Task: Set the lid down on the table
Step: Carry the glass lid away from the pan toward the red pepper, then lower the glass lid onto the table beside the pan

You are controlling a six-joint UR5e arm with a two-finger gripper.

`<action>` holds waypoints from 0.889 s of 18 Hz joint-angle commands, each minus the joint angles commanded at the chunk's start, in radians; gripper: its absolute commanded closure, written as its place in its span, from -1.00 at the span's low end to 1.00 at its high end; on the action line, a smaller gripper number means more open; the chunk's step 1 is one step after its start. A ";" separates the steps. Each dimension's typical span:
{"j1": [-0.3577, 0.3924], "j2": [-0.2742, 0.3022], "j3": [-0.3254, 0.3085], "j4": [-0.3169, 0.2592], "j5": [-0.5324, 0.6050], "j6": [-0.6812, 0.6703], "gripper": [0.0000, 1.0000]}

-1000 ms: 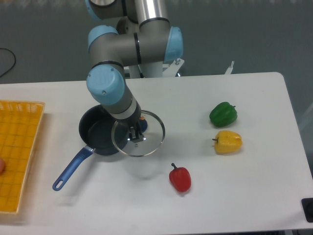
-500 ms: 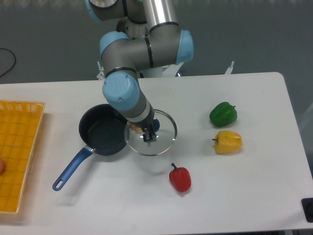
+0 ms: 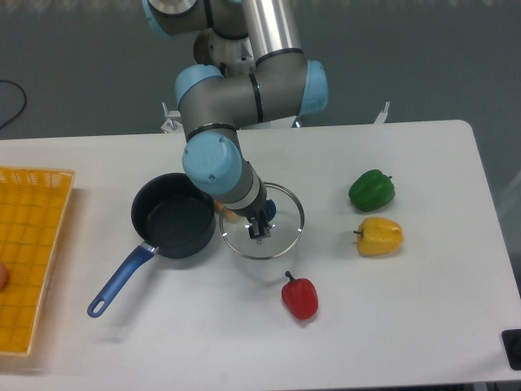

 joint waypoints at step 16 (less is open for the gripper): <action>0.008 -0.046 -0.028 0.055 0.049 0.031 -0.32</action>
